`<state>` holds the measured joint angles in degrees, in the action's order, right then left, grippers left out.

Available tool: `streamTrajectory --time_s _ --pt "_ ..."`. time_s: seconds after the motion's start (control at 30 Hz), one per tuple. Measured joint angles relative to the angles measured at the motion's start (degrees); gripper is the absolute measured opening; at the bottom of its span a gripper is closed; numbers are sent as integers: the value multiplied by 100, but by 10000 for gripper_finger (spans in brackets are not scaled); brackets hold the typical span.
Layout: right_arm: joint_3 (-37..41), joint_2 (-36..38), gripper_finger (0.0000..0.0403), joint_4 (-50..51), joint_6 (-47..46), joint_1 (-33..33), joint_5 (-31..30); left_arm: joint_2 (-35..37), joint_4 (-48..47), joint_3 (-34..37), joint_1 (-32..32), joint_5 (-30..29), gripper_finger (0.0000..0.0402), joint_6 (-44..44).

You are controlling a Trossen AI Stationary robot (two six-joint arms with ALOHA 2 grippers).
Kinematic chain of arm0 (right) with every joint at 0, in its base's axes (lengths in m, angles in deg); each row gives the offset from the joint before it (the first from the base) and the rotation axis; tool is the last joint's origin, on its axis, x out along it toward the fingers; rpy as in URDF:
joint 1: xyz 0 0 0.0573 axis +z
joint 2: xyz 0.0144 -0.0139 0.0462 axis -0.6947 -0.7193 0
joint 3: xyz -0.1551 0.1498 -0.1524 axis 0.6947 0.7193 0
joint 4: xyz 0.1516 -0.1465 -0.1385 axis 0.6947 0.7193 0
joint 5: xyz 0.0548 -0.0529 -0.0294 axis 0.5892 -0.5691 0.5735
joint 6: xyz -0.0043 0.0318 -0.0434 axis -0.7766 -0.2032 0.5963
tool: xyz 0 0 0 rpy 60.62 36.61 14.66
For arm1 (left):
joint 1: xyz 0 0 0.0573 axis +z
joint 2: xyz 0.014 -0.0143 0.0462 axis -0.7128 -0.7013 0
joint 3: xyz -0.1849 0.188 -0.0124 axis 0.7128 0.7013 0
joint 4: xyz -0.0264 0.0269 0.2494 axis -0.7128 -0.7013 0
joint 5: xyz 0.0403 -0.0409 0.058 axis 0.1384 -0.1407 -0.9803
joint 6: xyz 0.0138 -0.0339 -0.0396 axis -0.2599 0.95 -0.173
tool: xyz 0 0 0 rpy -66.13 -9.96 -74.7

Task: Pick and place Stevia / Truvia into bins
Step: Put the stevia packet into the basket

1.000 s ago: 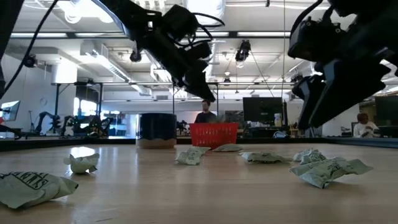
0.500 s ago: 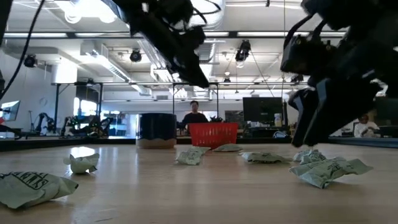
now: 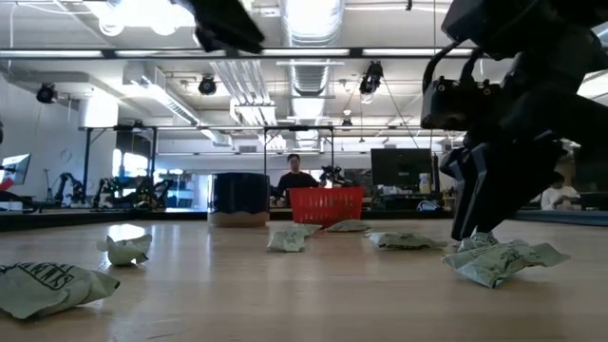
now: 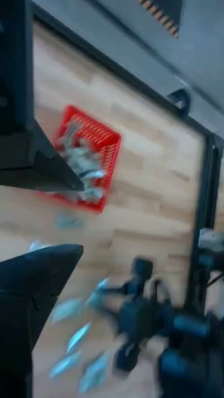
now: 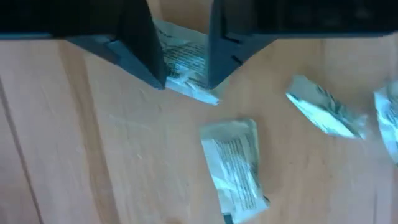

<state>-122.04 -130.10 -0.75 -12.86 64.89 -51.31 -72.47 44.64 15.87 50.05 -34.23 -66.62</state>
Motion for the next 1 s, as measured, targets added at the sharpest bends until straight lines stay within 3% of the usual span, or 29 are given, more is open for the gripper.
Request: streamTrajectory --time_s 0.23,0.5,1.0 --pt "15 192 15 255 52 -26 -74 742 -654 30 -691 6 130 606" --pt "15 349 8 376 51 -85 -50 978 -827 30 -1126 -358 130 834" --pt "-59 597 14 659 115 -81 16 527 -1091 48 -1143 -384 130 811"
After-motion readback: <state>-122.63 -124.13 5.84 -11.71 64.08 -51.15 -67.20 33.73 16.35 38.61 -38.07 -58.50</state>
